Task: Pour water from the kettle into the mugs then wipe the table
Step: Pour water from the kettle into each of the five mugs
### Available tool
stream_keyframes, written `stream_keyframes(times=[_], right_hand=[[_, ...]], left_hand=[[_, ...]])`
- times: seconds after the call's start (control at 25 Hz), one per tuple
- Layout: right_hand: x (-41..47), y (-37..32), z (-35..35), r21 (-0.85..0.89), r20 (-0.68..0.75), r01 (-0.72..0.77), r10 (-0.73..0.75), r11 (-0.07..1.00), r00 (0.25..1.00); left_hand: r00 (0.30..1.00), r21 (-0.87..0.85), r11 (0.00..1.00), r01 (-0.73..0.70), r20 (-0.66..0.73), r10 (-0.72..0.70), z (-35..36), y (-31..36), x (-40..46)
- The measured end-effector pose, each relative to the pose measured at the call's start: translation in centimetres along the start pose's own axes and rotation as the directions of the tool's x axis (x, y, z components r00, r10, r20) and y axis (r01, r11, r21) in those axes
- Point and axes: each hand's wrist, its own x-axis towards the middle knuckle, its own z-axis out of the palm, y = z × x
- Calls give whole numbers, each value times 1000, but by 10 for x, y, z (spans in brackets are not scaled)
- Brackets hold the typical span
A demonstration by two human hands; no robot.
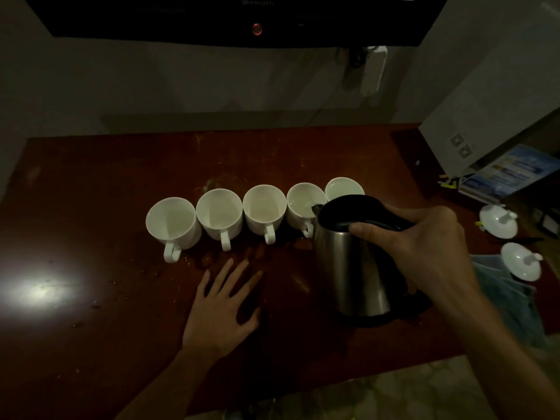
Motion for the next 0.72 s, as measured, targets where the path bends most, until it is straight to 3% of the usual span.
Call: stream_keyframes(times=[0.72], right_hand=[[-2, 3, 1, 21, -33, 18, -17, 1000, 999]], left_hand=[[1000, -6, 1000, -4, -11, 4, -1, 0, -1]])
